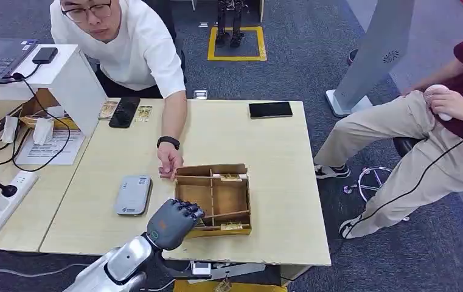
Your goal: Pass the card to the sensor for recognition and then transmit it.
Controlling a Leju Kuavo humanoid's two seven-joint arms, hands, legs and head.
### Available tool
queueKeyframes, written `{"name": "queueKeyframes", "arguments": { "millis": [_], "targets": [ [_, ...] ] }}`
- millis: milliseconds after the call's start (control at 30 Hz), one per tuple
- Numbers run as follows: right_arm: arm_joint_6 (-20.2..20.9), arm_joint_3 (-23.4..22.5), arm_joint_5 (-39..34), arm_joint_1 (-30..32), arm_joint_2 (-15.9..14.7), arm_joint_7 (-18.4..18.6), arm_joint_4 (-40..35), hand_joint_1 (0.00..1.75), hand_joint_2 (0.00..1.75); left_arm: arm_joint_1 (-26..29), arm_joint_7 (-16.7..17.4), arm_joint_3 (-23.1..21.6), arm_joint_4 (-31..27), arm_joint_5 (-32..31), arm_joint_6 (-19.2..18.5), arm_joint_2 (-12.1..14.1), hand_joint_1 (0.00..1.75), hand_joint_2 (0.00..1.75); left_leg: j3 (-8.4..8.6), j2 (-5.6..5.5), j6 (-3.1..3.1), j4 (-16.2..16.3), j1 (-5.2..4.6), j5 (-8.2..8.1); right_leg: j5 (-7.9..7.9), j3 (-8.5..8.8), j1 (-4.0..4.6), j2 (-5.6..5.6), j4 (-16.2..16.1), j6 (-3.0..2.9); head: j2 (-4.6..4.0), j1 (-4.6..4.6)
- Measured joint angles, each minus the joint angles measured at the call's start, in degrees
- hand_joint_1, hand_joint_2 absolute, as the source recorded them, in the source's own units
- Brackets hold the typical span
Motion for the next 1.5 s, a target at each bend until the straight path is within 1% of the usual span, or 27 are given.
{"name": "queueKeyframes", "arguments": {
  "millis": [300, 333, 433, 467, 567, 600, 667, 800, 933, 967, 1000, 1033, 1067, 1133, 1167, 1200, 1233, 1300, 1400, 1500],
  "targets": [
    [-0.06, 0.02, 0.00, -0.16, -0.39, 0.00, 0.92, 0.00, 1.75, 0.01, -0.39, 0.04, 0.00, 0.33, 0.59, 0.24, 1.75, 1.75, 0.00, 0.00, 0.00, 0.00, 0.00, 0.00, 0.00, 0.00, 0.00, 0.00, 0.00, 0.00, 0.00, 0.00],
    [-0.11, 0.02, 0.00, -0.17, -0.44, -0.02, 1.03, 0.00, 1.75, 0.05, -0.37, 0.09, 0.00, 0.31, 1.20, 0.24, 1.75, 1.75, 0.00, 0.00, 0.00, 0.00, 0.00, 0.00, 0.00, 0.00, 0.00, 0.00, 0.00, 0.00, 0.00, 0.00],
    [-0.66, 0.02, 0.00, -0.18, -0.55, -0.04, 1.51, 0.00, 1.75, 0.74, 0.24, 0.99, -0.09, -0.94, 4.86, 0.13, 1.75, 1.75, 0.00, 0.00, 0.00, 0.00, 0.00, 0.00, 0.00, 0.00, 0.00, 0.01, 0.00, 0.00, 0.00, 0.00],
    [-0.85, 0.02, 0.00, -0.18, -0.57, -0.04, 1.68, 0.00, 1.75, 1.53, 0.15, 2.04, -1.08, -2.37, 5.33, -0.15, 1.75, 1.75, 0.00, 0.02, 0.00, 0.00, 0.00, 0.00, 0.00, -0.01, 0.00, 0.02, 0.00, 0.00, 0.00, 0.00],
    [-1.18, 0.02, 0.02, -0.16, -0.70, -0.09, 2.21, 0.00, 1.75, 5.41, -4.67, 8.75, -5.72, -6.16, 6.21, -2.31, 1.75, 1.75, -0.05, 0.01, -0.01, 0.01, -0.01, -0.02, -0.01, -0.06, -0.01, 0.02, 0.00, 0.01, 0.00, 0.02],
    [-1.18, 0.02, 0.02, -0.17, -0.70, -0.09, 2.32, 0.00, 1.75, 6.29, -5.36, 10.28, -6.74, -6.58, 6.30, -2.89, 1.75, 1.75, -0.05, 0.02, -0.01, 0.01, -0.01, -0.02, -0.01, -0.07, -0.01, 0.02, 0.00, 0.01, 0.00, 0.02],
    [-1.24, 0.04, 0.02, -0.21, -0.72, -0.09, 2.53, 0.00, 1.75, 7.40, -5.53, 12.78, -8.41, -6.80, 6.29, -3.80, 1.75, 1.75, -0.06, 0.03, -0.01, 0.01, -0.01, -0.03, -0.01, -0.07, -0.01, 0.03, -0.01, 0.01, 0.00, 0.02],
    [-1.25, 0.07, 0.02, -0.20, -0.76, -0.09, 2.80, 0.00, 1.75, 8.70, -5.92, 15.98, -10.25, -6.89, 6.29, -4.63, 1.75, 1.75, -0.05, 0.02, -0.01, 0.00, 0.00, -0.03, -0.01, -0.07, 0.00, 0.00, -0.01, 0.02, 0.00, 0.00],
    [-1.33, 0.07, 0.02, -0.22, -0.83, -0.09, 2.88, 0.00, 1.75, 9.31, -5.99, 17.22, -11.08, -7.04, 6.29, -5.14, 1.75, 1.75, -0.05, 0.02, -0.01, 0.00, 0.00, -0.02, -0.01, -0.07, 0.00, 0.01, 0.00, 0.01, -0.02, 0.00],
    [-1.33, 0.07, 0.02, -0.21, -0.83, -0.09, 2.88, 0.00, 1.75, 9.53, -6.57, 17.53, -11.36, -7.04, 6.29, -5.35, 1.75, 1.75, -0.05, 0.02, -0.01, 0.00, 0.00, -0.02, -0.01, -0.07, 0.00, 0.01, 0.00, 0.01, 0.00, 0.00],
    [-1.42, 0.07, 0.02, -0.21, -0.83, -0.09, 2.93, 0.00, 1.75, 10.02, -7.87, 18.19, -12.05, -6.88, 6.29, -5.64, 1.75, 1.75, -0.06, 0.02, -0.01, 0.00, 0.00, -0.02, 0.00, -0.07, 0.00, 0.01, 0.00, 0.01, 0.00, 0.00],
    [-1.55, 0.07, 0.02, -0.21, -0.83, -0.09, 2.97, 0.00, 1.75, 10.75, -10.35, 19.41, -13.21, -6.20, 6.29, -6.45, 1.75, 1.75, -0.06, 0.02, -0.01, 0.00, 0.00, -0.02, -0.01, -0.07, -0.01, 0.01, 0.00, 0.01, 0.00, 0.00],
    [-1.79, 0.07, 0.00, -0.21, -0.83, -0.11, 3.04, 0.00, 1.75, 11.53, -13.48, 20.93, -14.37, -5.32, 6.29, -7.84, 1.75, 1.75, -0.08, 0.02, -0.01, 0.01, -0.01, -0.02, -0.01, -0.07, -0.01, 0.01, 0.00, 0.02, 0.00, 0.00],
    [-2.12, 0.07, -0.24, -0.22, -0.83, -0.17, 3.12, 0.00, 1.75, 13.58, -24.04, 26.46, -17.02, -2.16, 6.29, -11.86, 1.75, 1.75, -0.10, 0.02, 0.01, 0.02, -0.02, -0.04, -0.01, -0.07, -0.03, 0.01, -0.01, 0.02, 0.00, 0.00],
    [-2.23, 0.07, -0.31, -0.22, -0.83, -0.17, 3.17, 0.00, 1.75, 14.40, -28.57, 29.35, -17.93, -0.41, 6.32, -14.20, 1.75, 1.75, -0.10, 0.02, 0.01, 0.03, -0.04, -0.04, -0.01, -0.07, -0.04, 0.01, -0.02, 0.02, 0.00, 0.02],
    [-2.43, 0.07, -0.35, -0.22, -0.83, -0.17, 3.19, 0.00, 1.75, 14.98, -31.77, 32.23, -18.76, 1.27, 6.32, -16.51, 1.75, 1.75, -0.11, 0.02, 0.02, 0.03, -0.04, -0.05, -0.01, -0.07, -0.04, 0.01, -0.03, 0.03, 0.00, 0.02],
    [-2.58, 0.07, -0.37, -0.22, -0.83, -0.17, 3.21, 0.00, 1.75, 15.43, -32.89, 34.30, -19.53, 2.16, 6.32, -18.22, 1.75, 1.75, -0.11, 0.02, 0.03, 0.03, -0.04, -0.05, -0.01, -0.07, -0.04, 0.01, -0.04, 0.03, 0.00, 0.02],
    [-2.73, 0.07, -0.39, -0.22, -0.83, -0.18, 3.34, 0.00, 1.75, 16.12, -33.55, 37.69, -20.93, 2.84, 6.32, -20.88, 1.75, 1.75, -0.10, 0.02, 0.07, 0.03, -0.05, -0.09, -0.01, -0.07, -0.04, 0.00, -0.04, 0.03, 0.00, 0.00],
    [-2.82, 0.07, -0.39, -0.25, -0.83, -0.15, 3.41, 0.00, 1.75, 16.75, -33.86, 40.69, -22.55, 4.54, 6.32, -23.60, 1.75, 1.75, -0.09, 0.01, 0.07, 0.03, -0.03, -0.09, -0.01, -0.07, -0.03, -0.02, -0.04, 0.03, 0.00, 0.00],
    [-3.04, 0.07, -0.55, -0.26, -0.81, -0.11, 3.41, 0.00, 1.75, 16.82, -33.86, 42.45, -22.91, 7.28, 6.32, -25.53, 1.75, 1.75, -0.08, 0.01, 0.05, 0.02, -0.02, -0.07, -0.01, -0.07, -0.02, -0.02, -0.04, 0.03, 0.00, -0.02]
  ]
}}
